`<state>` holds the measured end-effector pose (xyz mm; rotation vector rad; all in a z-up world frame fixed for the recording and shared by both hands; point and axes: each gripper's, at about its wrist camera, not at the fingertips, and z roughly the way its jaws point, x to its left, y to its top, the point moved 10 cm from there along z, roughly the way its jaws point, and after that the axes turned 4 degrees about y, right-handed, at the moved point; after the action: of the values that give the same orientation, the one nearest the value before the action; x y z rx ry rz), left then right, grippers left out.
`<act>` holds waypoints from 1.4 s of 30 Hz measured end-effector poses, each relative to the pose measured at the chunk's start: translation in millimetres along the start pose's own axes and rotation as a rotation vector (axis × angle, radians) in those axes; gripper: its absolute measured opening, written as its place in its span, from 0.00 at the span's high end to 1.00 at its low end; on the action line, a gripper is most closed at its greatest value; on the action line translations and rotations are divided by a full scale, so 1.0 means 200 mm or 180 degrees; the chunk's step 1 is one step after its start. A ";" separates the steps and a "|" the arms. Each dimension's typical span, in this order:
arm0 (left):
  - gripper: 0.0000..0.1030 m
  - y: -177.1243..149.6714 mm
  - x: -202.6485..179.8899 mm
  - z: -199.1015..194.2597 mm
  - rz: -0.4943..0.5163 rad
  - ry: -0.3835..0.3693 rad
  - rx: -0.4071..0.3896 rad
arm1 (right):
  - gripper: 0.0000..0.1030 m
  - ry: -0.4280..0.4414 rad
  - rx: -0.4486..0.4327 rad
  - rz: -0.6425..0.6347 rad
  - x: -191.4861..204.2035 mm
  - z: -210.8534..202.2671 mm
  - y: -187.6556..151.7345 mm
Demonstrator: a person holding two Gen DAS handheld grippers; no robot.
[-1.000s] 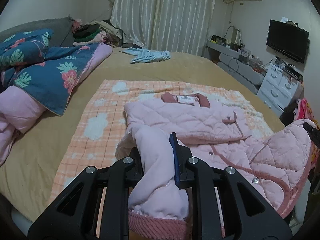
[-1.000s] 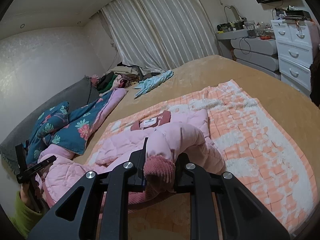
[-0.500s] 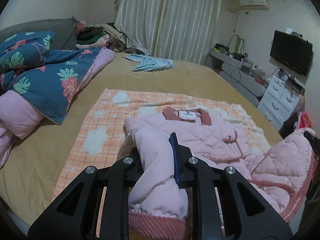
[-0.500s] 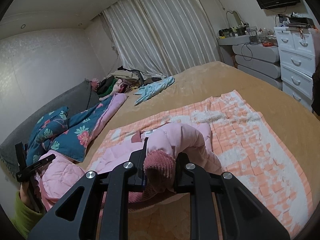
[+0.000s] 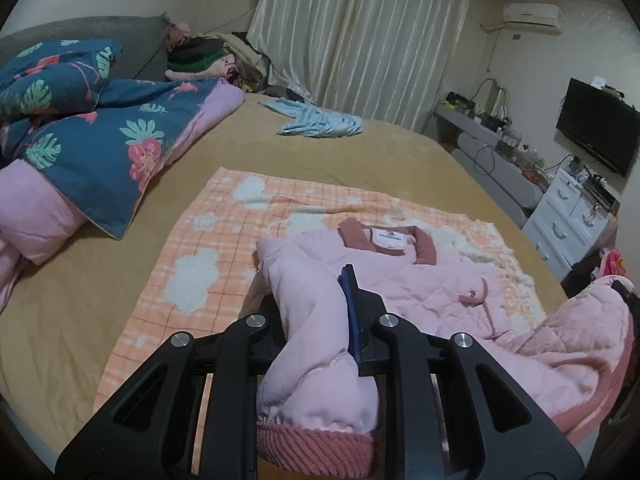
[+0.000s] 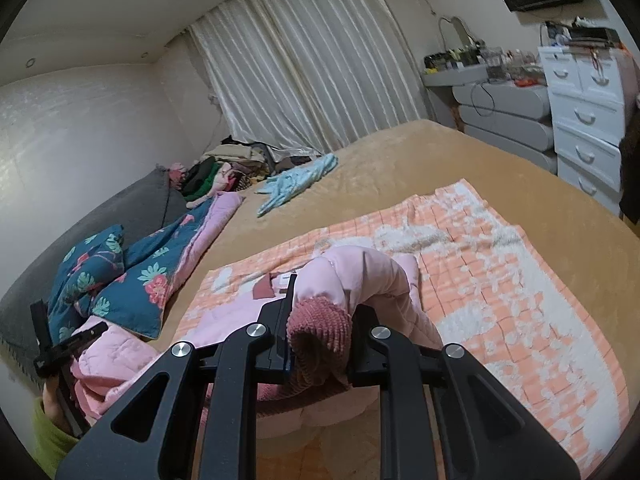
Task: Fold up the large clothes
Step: 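Lift the hem and carry it toward the collar with both tools, then lower the hem onto the folded sleeves and open both tools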
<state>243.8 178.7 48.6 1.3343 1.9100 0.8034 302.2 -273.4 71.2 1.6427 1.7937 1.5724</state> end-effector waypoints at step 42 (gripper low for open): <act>0.85 -0.02 0.01 0.72 0.0468 0.0580 0.0352 | 0.71 -0.0168 0.0720 0.0757 -0.57 0.80 -0.07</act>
<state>356.2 194.9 -40.9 1.5283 2.0400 0.9313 454.3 -280.0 -54.1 2.0477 1.8641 1.4423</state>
